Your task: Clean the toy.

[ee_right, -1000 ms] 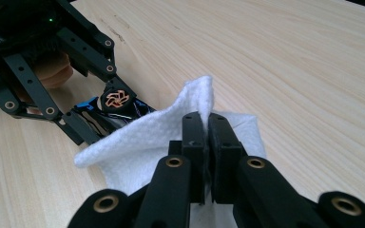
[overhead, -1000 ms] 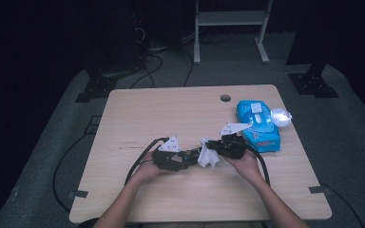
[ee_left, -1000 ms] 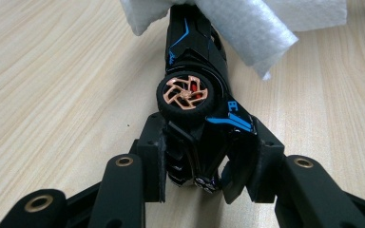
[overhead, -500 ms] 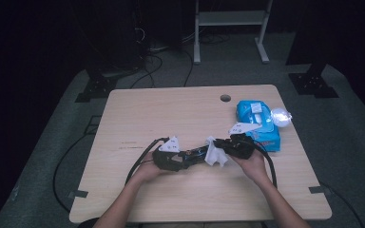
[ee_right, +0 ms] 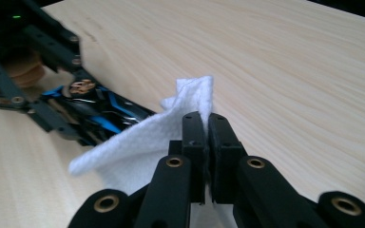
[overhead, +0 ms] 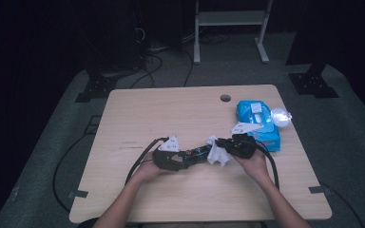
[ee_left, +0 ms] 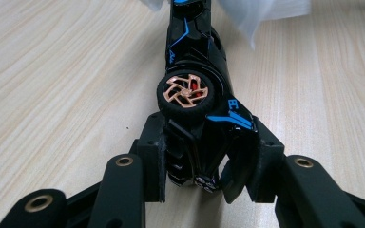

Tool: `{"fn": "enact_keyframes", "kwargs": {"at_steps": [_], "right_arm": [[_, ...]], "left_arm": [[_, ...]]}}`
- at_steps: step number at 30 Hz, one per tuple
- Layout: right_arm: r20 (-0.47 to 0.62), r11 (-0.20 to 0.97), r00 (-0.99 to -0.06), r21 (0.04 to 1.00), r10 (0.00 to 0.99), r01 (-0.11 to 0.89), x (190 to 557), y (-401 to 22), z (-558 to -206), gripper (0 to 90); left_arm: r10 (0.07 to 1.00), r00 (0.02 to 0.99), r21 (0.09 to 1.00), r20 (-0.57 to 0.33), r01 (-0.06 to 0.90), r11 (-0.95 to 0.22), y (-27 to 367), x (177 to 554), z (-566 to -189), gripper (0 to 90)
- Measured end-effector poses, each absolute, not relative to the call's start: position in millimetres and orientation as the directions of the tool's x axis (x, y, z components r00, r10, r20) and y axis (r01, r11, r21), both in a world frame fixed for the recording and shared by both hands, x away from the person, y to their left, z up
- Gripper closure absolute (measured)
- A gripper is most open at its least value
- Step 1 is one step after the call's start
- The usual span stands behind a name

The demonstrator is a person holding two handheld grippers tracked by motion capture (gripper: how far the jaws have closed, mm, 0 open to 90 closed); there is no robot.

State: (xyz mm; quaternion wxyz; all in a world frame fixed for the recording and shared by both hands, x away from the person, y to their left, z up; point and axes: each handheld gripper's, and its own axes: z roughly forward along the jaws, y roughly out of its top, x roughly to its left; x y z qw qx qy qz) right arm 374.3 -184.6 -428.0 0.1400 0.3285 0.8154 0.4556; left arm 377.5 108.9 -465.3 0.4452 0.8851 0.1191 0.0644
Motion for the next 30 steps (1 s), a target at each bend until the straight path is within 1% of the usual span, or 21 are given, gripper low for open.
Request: {"fn": "enact_keyframes", "kwargs": {"at_steps": [3,6,10,14,17,18,20,22,23,30], "right_arm": [[0.047,0.379,-0.73,0.831,0.681,0.407,373.8,-189.3,-425.9,86.0],[0.059,0.369,-0.73,0.833,0.681,0.411,373.6,-188.9,-425.5,86.0],[0.069,0.363,-0.743,0.84,0.666,0.404,372.0,-182.3,-425.0,86.0],[0.05,0.388,-0.754,0.834,0.655,0.392,371.7,-177.3,-427.2,86.0],[0.021,0.395,-0.719,0.824,0.695,0.406,375.6,-188.9,-427.1,85.9],[0.021,0.395,-0.719,0.824,0.695,0.406,375.6,-188.9,-427.1,85.9],[0.042,0.371,-0.701,0.825,0.712,0.426,376.4,-201.6,-427.7,85.9],[0.041,0.364,-0.701,0.832,0.712,0.419,376.0,-203.5,-427.6,85.9],[0.063,0.357,-0.712,0.832,0.699,0.424,375.0,-202.0,-426.9,85.9],[0.051,0.384,-0.74,0.83,0.67,0.405,372.1,-182.2,-428.8,86.0]], "left_arm": [[0.27,0.963,0.805,0.001,0.16,-0.572,109.3,377.8,-465.6,58.1],[0.272,0.962,0.807,-0.003,0.163,-0.568,109.4,378.4,-466.1,58.1],[0.271,0.962,0.807,-0.002,0.162,-0.568,109.4,378.5,-466.1,58.1],[0.271,0.963,0.807,-0.003,0.162,-0.568,109.6,378.5,-466.1,58.1],[0.27,0.963,0.805,-0.001,0.161,-0.571,109.4,378.1,-465.8,58.1],[0.269,0.963,0.804,0.0,0.16,-0.572,109.6,378.1,-465.7,58.1],[0.268,0.964,0.803,0.001,0.159,-0.575,109.8,378.2,-465.5,58.1],[0.268,0.963,0.804,0.001,0.159,-0.573,110.0,378.5,-465.8,58.1],[0.268,0.964,0.803,0.0,0.159,-0.574,110.3,378.9,-465.8,58.1],[0.272,0.962,0.801,0.0,0.163,-0.575,110.4,378.9,-465.8,58.0]]}}
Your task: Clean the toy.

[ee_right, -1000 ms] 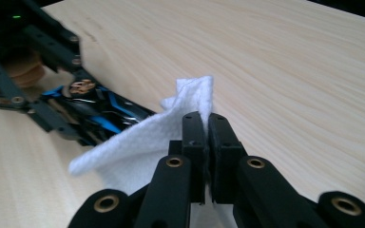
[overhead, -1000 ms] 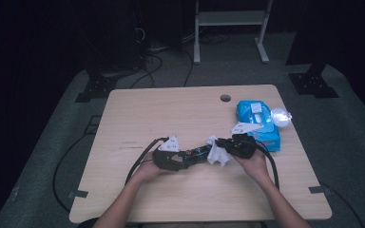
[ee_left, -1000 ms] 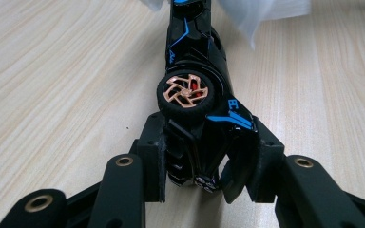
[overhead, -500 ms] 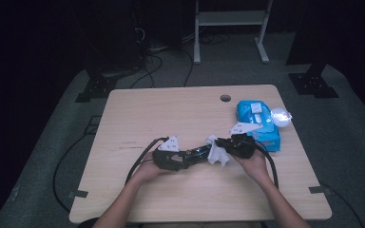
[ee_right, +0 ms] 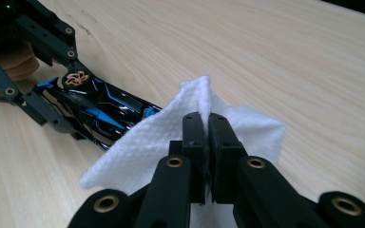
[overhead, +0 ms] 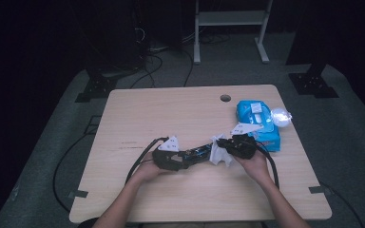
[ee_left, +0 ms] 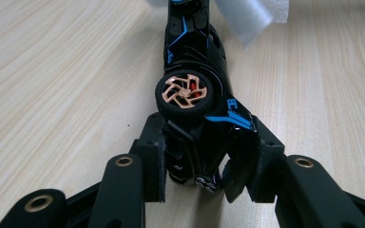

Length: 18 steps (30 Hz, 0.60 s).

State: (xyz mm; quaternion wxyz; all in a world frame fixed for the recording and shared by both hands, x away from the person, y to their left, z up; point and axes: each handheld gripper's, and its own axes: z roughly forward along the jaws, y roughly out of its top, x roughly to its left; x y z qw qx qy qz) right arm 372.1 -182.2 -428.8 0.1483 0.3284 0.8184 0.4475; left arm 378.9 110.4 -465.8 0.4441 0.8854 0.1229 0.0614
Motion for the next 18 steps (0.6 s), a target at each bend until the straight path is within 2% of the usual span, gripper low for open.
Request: {"fn": "enact_keyframes", "kwargs": {"at_steps": [8,18], "right_arm": [[0.08,0.381,-0.778,0.838,0.623,0.391,368.9,-158.2,-428.2,86.0],[0.1,0.422,-0.849,0.834,0.519,0.356,364.9,-99.4,-428.3,85.9]], "left_arm": [[0.272,0.962,0.801,0.002,0.161,-0.577,109.6,378.1,-465.6,58.0],[0.276,0.961,0.802,-0.008,0.17,-0.572,109.0,378.9,-466.4,58.0]]}}
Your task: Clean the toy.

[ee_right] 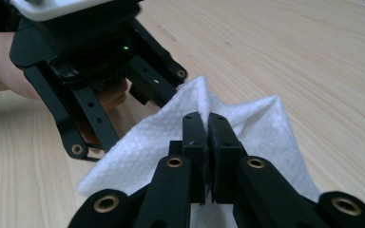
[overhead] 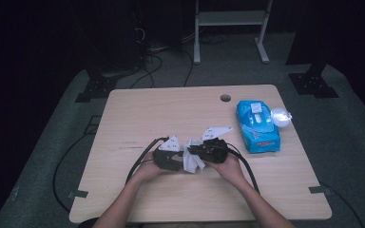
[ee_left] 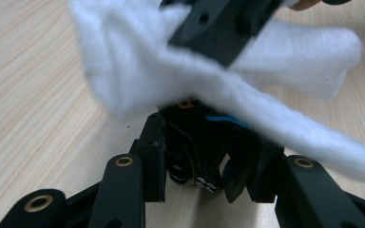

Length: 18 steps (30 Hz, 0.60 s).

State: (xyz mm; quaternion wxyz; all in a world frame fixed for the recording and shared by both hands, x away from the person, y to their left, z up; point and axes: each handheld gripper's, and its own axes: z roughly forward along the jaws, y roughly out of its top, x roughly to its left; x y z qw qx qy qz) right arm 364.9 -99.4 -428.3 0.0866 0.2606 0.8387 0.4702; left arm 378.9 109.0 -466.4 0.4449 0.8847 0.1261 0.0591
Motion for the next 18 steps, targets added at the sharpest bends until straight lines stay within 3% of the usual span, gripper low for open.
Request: {"fn": "enact_keyframes", "kwargs": {"at_steps": [5,13,18], "right_arm": [[0.081,0.435,-0.845,0.829,0.529,0.352,367.7,-103.5,-427.4,85.8],[0.075,0.384,-0.759,0.828,0.647,0.409,375.5,-164.9,-426.6,85.9],[0.095,0.361,-0.74,0.827,0.666,0.432,376.4,-183.5,-427.0,85.9]], "left_arm": [[0.275,0.961,0.8,0.002,0.164,-0.578,108.2,377.8,-465.8,58.0],[0.274,0.962,0.802,-0.001,0.165,-0.574,108.3,378.8,-466.4,58.0],[0.273,0.962,0.803,-0.001,0.163,-0.573,107.7,378.7,-466.7,58.1]]}}
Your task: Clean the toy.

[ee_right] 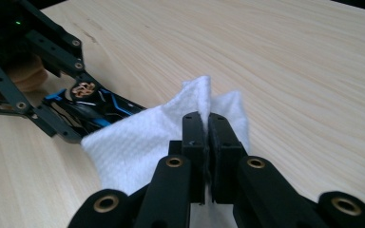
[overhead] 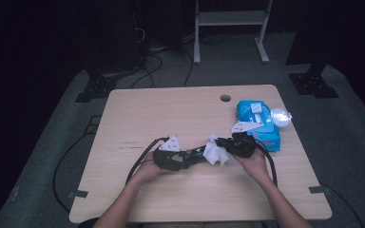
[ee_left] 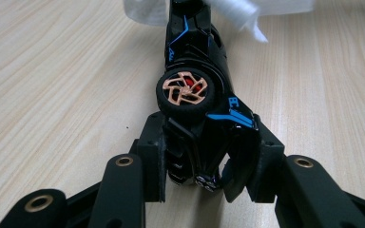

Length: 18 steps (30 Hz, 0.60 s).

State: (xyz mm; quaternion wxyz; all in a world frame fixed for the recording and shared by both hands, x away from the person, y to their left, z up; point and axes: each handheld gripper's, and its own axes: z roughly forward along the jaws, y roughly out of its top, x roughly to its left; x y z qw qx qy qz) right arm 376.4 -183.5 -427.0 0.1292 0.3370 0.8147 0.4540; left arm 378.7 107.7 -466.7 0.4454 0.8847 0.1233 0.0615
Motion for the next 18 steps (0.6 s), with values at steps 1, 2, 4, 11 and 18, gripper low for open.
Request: {"fn": "enact_keyframes", "kwargs": {"at_steps": [1,2,4,11,18], "right_arm": [[0.075,0.371,-0.732,0.824,0.677,0.428,376.0,-187.7,-426.0,85.8],[0.076,0.371,-0.73,0.822,0.68,0.431,376.1,-189.0,-426.0,85.8],[0.077,0.372,-0.729,0.82,0.68,0.434,376.4,-190.9,-426.6,85.8],[0.08,0.374,-0.724,0.814,0.685,0.444,374.6,-197.0,-428.4,85.9],[0.096,0.366,-0.745,0.825,0.66,0.431,373.8,-187.8,-424.6,85.9]], "left_arm": [[0.273,0.962,0.802,-0.002,0.165,-0.574,107.8,379.0,-466.7,58.1],[0.273,0.962,0.801,-0.003,0.166,-0.575,107.9,379.1,-466.7,58.1],[0.273,0.962,0.801,0.001,0.163,-0.576,107.6,378.8,-466.5,58.1],[0.271,0.963,0.801,-0.005,0.166,-0.575,108.2,380.6,-467.3,58.0],[0.278,0.96,0.805,-0.018,0.179,-0.566,108.0,380.8,-468.1,58.0]]}}
